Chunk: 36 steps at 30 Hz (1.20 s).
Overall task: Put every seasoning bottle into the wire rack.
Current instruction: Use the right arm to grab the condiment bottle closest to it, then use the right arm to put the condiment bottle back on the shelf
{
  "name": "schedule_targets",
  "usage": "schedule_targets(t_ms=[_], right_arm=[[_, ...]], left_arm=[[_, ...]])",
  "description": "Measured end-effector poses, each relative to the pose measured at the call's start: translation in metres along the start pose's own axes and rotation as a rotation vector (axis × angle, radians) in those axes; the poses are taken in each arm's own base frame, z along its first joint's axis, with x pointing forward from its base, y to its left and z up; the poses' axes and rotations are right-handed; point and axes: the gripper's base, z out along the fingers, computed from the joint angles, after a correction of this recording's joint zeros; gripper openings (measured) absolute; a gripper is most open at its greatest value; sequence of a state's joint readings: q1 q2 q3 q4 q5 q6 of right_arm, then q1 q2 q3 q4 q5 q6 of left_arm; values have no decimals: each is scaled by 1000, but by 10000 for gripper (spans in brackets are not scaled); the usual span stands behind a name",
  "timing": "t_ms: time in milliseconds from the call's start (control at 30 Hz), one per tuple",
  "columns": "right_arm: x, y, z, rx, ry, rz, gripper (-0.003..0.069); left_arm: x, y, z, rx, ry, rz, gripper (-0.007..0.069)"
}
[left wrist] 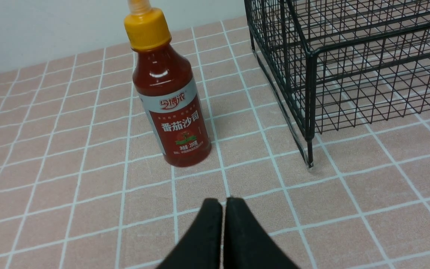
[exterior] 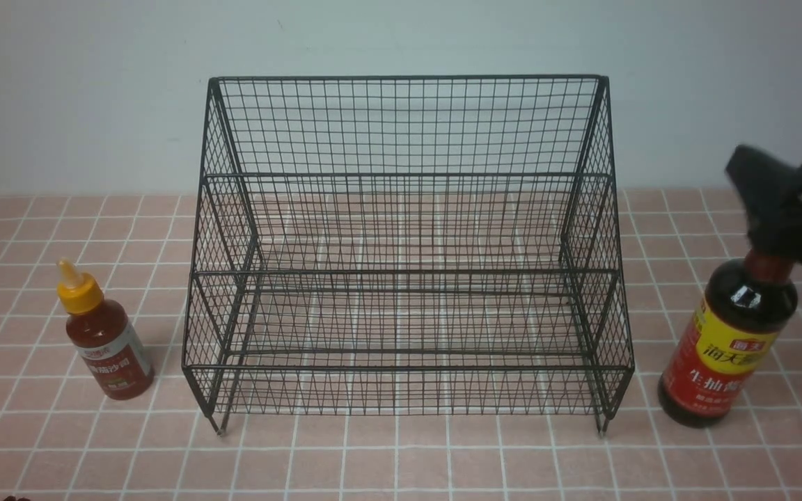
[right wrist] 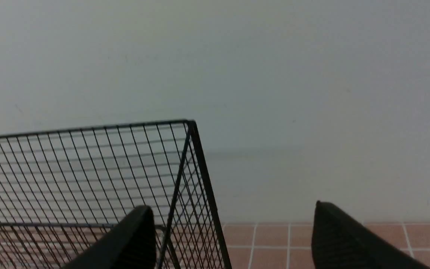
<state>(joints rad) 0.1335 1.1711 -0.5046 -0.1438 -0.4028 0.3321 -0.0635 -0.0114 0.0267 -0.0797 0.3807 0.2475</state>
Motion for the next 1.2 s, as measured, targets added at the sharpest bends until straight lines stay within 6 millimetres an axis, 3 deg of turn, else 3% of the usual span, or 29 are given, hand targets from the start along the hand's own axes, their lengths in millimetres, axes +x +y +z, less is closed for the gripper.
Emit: schedule_targets(t_ms=[167, 300, 500, 567, 700, 767, 867, 1000, 1133, 1200], right_arm=[[16, -4, 10, 22, 84, -26, 461], [20, -5, 12, 25, 107, -83, 278], [10, -3, 4, 32, 126, -143, 276], [-2, -1, 2, 35, 116, -158, 271], [-60, 12, -3, 10, -29, -192, 269], [-76, 18, -5, -8, -74, -205, 269], [-123, 40, -11, -89, -208, -199, 269], [-159, 70, -14, -214, -314, -174, 269], [-172, 92, -7, -311, -361, -181, 269], [-168, 101, 5, -344, -348, -175, 269]], left_arm=[[0, 0, 0, 0, 0, 0, -7], [0, 0, 0, 0, 0, 0, -7], [0, 0, 0, 0, 0, 0, -7], [0, 0, 0, 0, 0, 0, -7], [0, 0, 0, 0, 0, 0, -7], [0, 0, 0, 0, 0, 0, -7], [0, 0, 0, 0, 0, -1, -7], [0, 0, 0, 0, 0, -1, -7], [0, 0, 0, 0, 0, -1, -7], [0, 0, 0, 0, 0, -1, -7]])
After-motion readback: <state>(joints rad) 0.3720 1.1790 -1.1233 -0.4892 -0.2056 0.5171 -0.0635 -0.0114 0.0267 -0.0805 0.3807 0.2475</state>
